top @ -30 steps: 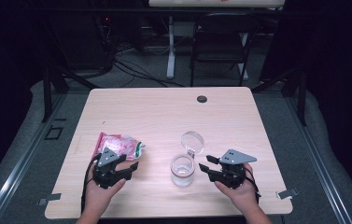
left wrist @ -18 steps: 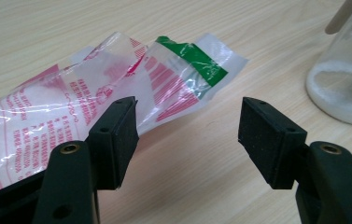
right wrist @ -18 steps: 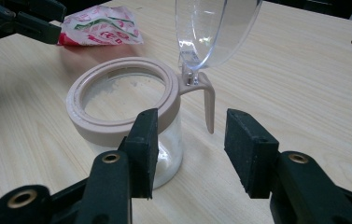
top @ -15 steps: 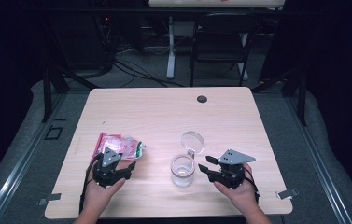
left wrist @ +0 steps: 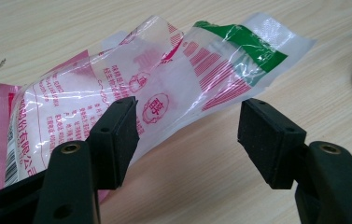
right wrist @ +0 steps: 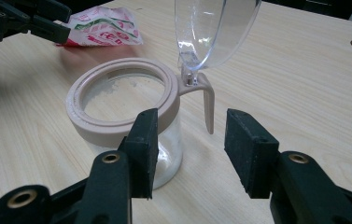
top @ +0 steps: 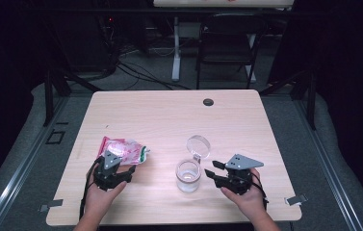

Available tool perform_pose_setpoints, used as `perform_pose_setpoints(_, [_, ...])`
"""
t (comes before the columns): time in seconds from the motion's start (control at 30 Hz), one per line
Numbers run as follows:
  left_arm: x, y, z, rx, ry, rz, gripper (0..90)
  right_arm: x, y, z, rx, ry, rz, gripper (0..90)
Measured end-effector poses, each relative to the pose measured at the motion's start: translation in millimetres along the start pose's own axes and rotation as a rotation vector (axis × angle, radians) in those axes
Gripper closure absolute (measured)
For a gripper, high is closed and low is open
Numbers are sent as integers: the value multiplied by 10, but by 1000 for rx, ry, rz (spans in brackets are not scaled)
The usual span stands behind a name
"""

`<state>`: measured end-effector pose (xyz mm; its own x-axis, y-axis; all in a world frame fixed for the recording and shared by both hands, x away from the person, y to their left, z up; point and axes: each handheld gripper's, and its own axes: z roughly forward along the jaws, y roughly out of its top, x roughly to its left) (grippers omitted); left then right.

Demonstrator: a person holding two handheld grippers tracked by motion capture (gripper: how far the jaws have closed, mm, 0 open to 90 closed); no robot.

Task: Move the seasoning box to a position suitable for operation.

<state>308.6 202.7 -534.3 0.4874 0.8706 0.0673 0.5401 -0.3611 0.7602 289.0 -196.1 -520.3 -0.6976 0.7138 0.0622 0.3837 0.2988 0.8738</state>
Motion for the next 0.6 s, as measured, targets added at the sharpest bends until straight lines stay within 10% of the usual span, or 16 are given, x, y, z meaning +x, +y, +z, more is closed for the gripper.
perform_pose_setpoints(0.6, [48,-13,109,21,33,9,440,7,0,5,9,4,-5,549])
